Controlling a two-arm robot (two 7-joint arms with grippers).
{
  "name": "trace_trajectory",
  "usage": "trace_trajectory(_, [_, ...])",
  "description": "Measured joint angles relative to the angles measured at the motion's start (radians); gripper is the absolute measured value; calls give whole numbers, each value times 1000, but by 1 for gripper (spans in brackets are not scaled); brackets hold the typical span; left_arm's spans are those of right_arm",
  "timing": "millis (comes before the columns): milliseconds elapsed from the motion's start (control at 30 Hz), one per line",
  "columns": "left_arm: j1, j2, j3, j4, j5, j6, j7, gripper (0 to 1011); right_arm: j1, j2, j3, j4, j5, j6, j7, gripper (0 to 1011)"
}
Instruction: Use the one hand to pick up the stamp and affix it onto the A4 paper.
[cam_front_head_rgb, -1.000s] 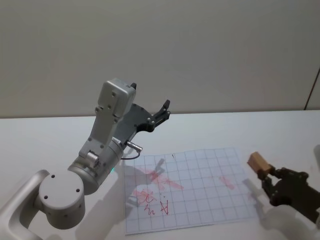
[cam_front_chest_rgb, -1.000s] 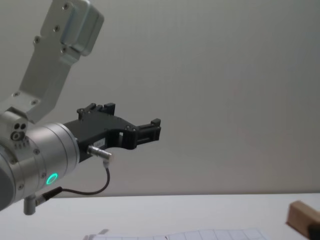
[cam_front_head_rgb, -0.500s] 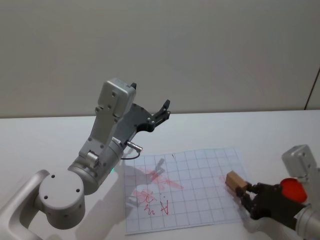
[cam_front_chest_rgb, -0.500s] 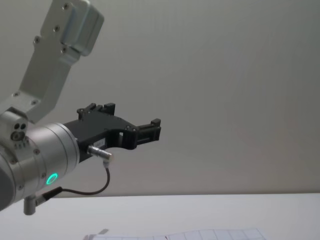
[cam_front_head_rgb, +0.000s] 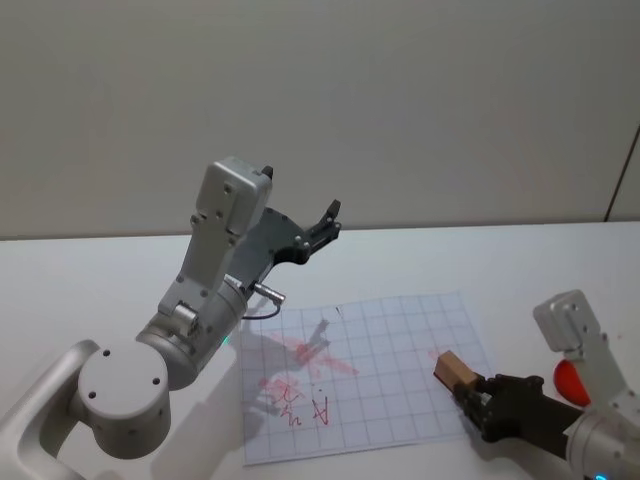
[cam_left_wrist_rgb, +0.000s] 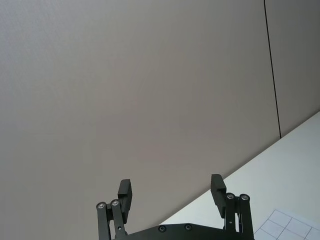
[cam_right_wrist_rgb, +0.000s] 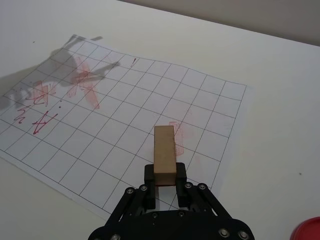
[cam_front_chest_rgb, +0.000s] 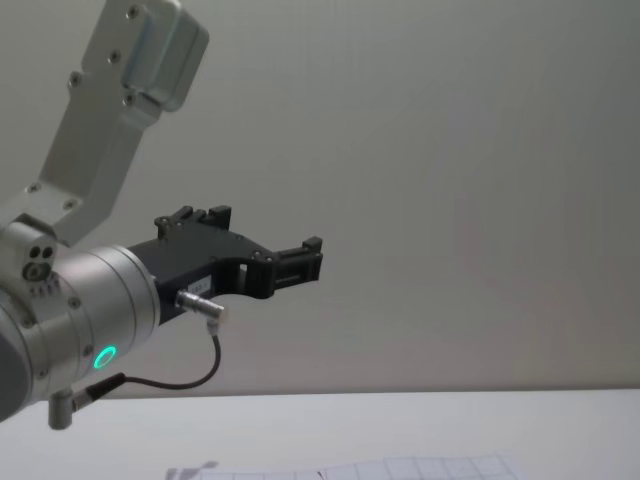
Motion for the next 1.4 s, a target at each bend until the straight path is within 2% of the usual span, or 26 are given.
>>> trace_trajectory(233, [0,0,0,0,0,0,0,1001,7,-10,-6,-4,13,6,-9,214])
trace_trajectory(433, [0,0,0,0,0,0,0,1001,13,-13,0,-39,43,-6,-19,214])
trace_trajectory(700, [0,0,0,0,0,0,0,1001,13,6,35,-117,109,-46,-61,214])
trace_trajectory(833, [0,0,0,0,0,0,0,1001,5,27,58,-147,134,-67,-89,214])
trace_trajectory(1067, [0,0,0,0,0,0,0,1001,-32,87,109,-189,159,-93,-148,214])
trace_trajectory(1400, [0,0,0,0,0,0,0,1001,-109,170,171,-211,170,-81,-199,216])
